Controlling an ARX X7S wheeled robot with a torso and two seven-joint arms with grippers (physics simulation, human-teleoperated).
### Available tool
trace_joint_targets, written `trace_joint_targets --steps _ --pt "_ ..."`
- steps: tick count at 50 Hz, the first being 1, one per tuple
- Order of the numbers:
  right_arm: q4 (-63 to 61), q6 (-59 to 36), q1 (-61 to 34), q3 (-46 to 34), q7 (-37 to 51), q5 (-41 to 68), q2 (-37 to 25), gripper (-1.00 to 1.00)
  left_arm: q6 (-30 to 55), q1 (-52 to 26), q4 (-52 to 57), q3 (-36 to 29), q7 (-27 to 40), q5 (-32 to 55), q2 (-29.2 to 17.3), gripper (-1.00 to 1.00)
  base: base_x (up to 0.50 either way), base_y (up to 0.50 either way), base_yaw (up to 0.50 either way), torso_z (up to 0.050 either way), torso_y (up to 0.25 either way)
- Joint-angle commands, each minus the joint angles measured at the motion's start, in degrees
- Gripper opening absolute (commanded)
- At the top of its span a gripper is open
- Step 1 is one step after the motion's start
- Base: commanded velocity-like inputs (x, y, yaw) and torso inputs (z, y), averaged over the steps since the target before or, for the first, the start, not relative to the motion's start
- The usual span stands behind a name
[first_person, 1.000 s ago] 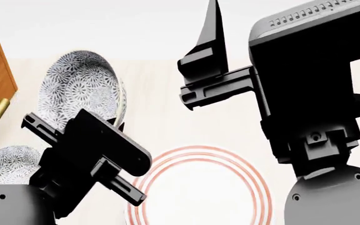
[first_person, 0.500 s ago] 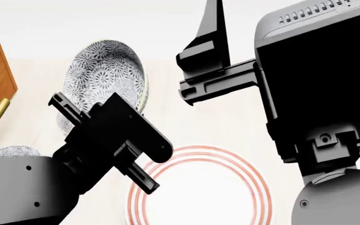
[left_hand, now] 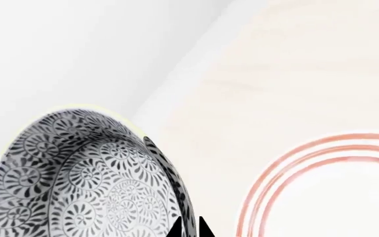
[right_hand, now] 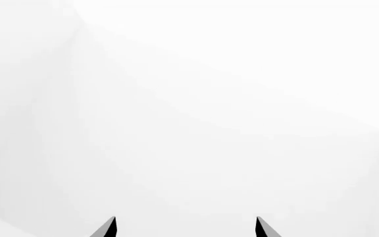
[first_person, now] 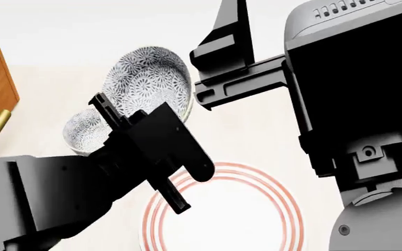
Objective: Put the bowl at the front on the plate.
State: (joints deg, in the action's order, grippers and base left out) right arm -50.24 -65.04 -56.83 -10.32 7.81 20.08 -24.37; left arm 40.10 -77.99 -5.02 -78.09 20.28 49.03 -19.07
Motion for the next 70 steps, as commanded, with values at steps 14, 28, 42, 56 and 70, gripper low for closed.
trace_joint_targets --steps 14,28,42,56,70 --pt "-0.1 -0.6 -2.7 0.0 -0.1 1.0 0.0 1.00 -4.3 -1.7 -17.2 -4.7 -9.7 -7.3 9.1 -1.00 0.00 0.00 0.00 0.000 0.000" --pt "0.2 -0.8 -3.7 0.1 0.0 1.4 -0.3 1.00 -7.5 -1.1 -29.6 -5.3 -17.3 -7.7 14.8 -1.00 0.00 0.00 0.00 0.000 0.001" --pt "1.3 0.2 -3.3 -0.4 0.1 1.2 -0.7 1.00 -10.3 -0.8 -37.0 -6.4 -22.1 -8.1 18.9 -1.00 0.00 0.00 0.00 0.000 0.001" --pt "1.9 -0.1 -4.3 -0.7 0.2 1.5 -0.8 1.00 -9.7 -1.2 -34.4 -10.4 -22.8 -7.4 19.1 -1.00 0.00 0.00 0.00 0.000 0.000" --pt "2.6 0.4 -4.5 -1.1 0.6 1.3 -0.9 1.00 -9.0 0.1 -31.8 -11.0 -25.3 -12.0 19.1 -1.00 0.00 0.00 0.00 0.001 0.001"
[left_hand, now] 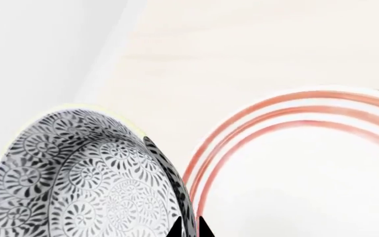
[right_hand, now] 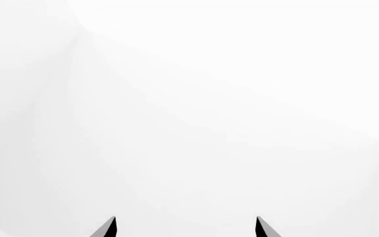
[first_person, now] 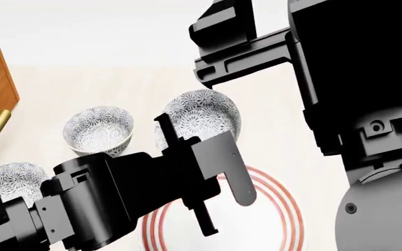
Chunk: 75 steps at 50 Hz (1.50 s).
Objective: Put the bowl at the front on the plate.
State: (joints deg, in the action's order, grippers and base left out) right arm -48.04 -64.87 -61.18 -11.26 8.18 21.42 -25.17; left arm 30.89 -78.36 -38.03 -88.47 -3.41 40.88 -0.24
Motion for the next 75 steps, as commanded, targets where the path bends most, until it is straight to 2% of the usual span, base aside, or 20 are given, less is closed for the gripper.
trace_joint_targets --steps 1,11,20,24,37,46,75 --pt "0.4 0.4 0.0 -0.2 0.3 0.0 -0.1 1.00 0.5 0.6 1.4 -0.6 -1.7 -4.1 0.2 -1.00 0.00 0.00 0.00 0.000 0.000" --pt "0.2 0.9 0.5 0.1 0.5 0.1 -0.3 1.00 1.9 0.7 3.3 -0.3 -3.6 -6.0 0.2 -1.00 0.00 0.00 0.00 0.000 0.000" --pt "-0.9 0.6 1.5 1.3 0.9 0.5 -0.6 1.00 10.8 -1.1 6.6 -0.2 -2.8 -3.8 0.2 -1.00 0.00 0.00 0.00 0.000 0.001" --pt "-1.1 0.8 1.9 1.6 1.0 0.6 -0.7 1.00 11.9 -1.6 7.7 -0.1 -3.9 -4.1 0.2 -1.00 0.00 0.00 0.00 0.000 0.000" --pt "-1.0 1.2 2.3 2.2 1.2 0.8 -1.1 1.00 11.4 -2.6 11.2 -0.5 -9.8 -6.4 0.2 -1.00 0.00 0.00 0.00 0.000 0.000" --pt "-1.2 1.6 3.1 2.9 1.3 1.1 -1.4 1.00 10.5 -3.4 12.8 0.2 -13.5 -4.7 0.2 -1.00 0.00 0.00 0.00 0.000 0.001" --pt "-2.3 1.2 4.0 3.7 2.4 1.7 -1.8 1.00 10.0 0.4 9.4 -0.3 -15.1 -9.8 0.2 -1.00 0.00 0.00 0.00 0.000 0.000"
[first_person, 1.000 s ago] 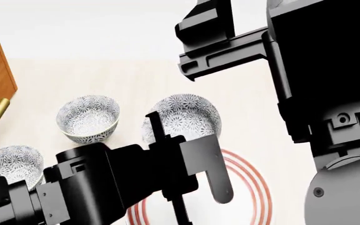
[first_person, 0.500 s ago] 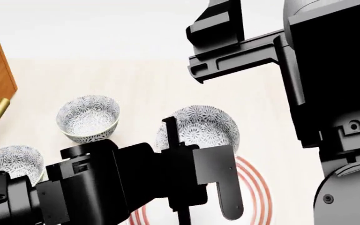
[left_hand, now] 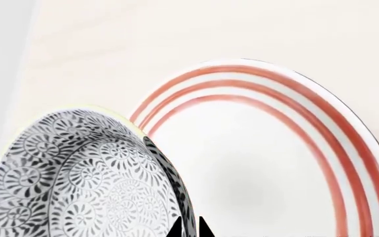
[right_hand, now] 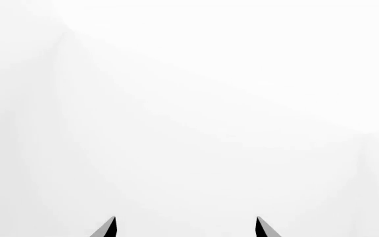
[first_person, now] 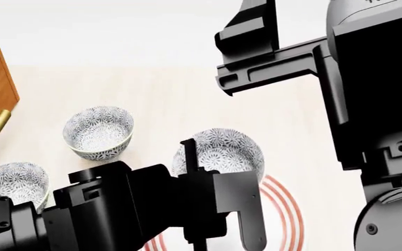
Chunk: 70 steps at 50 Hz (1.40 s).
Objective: Put the bowl at the front on the plate.
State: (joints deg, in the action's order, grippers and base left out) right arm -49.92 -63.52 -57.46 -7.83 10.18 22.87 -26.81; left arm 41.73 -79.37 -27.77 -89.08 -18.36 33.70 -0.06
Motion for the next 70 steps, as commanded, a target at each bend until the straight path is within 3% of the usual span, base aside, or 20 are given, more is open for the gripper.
trace_joint_targets --steps 1,70 --pt "-0.5 -0.1 0.4 0.3 0.4 0.2 -0.2 1.00 -0.8 1.6 -0.9 0.3 -0.3 -2.7 0.1 -1.00 0.00 0.00 0.00 0.000 0.000" --pt "1.5 5.0 3.9 -0.1 1.5 -0.2 -1.2 1.00 -5.0 8.4 -3.0 0.3 0.8 -6.8 0.1 -1.00 0.00 0.00 0.00 0.000 0.000"
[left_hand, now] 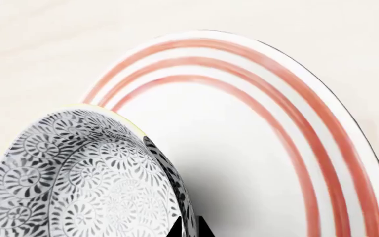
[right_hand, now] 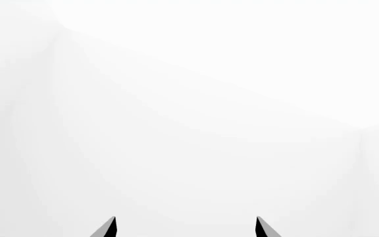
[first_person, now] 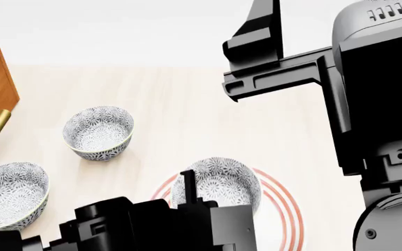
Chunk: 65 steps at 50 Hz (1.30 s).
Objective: Put the bowl at the front on the plate.
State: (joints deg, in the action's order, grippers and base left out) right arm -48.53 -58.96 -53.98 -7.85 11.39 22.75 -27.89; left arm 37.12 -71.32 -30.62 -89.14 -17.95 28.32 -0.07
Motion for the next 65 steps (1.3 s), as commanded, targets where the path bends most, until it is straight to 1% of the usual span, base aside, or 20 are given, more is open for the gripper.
trace_joint_targets --steps 1,46,48,49,51,65 --pt "0.1 0.5 0.4 -0.1 0.2 0.0 -0.2 1.00 -0.3 0.3 -0.1 0.4 0.4 -1.4 0.1 -1.00 0.00 0.00 0.00 0.000 0.000" --pt "-0.1 1.5 1.3 0.4 1.0 0.7 -0.7 1.00 -2.3 3.3 -1.3 0.2 0.0 -4.8 0.1 -1.00 0.00 0.00 0.00 0.000 0.000" --pt "-0.1 1.6 1.2 0.4 1.0 0.7 -0.7 1.00 -1.5 3.0 -1.0 0.4 1.0 -3.8 0.1 -1.00 0.00 0.00 0.00 0.000 0.000" --pt "-0.1 1.6 1.3 0.5 1.0 0.8 -0.7 1.00 -4.0 2.8 -0.7 0.2 0.1 -4.4 0.1 1.00 0.00 0.00 0.00 0.000 0.000" --pt "-0.2 1.6 1.3 0.6 1.1 0.8 -0.7 1.00 -3.0 2.6 -0.4 0.4 0.3 -3.7 0.1 1.00 0.00 0.00 0.00 0.000 0.000" --pt "-0.8 1.0 0.7 0.6 1.5 1.3 -0.8 1.00 -4.8 2.5 -0.2 0.3 -0.2 -4.5 0.1 1.00 0.00 0.00 0.00 0.000 0.000"
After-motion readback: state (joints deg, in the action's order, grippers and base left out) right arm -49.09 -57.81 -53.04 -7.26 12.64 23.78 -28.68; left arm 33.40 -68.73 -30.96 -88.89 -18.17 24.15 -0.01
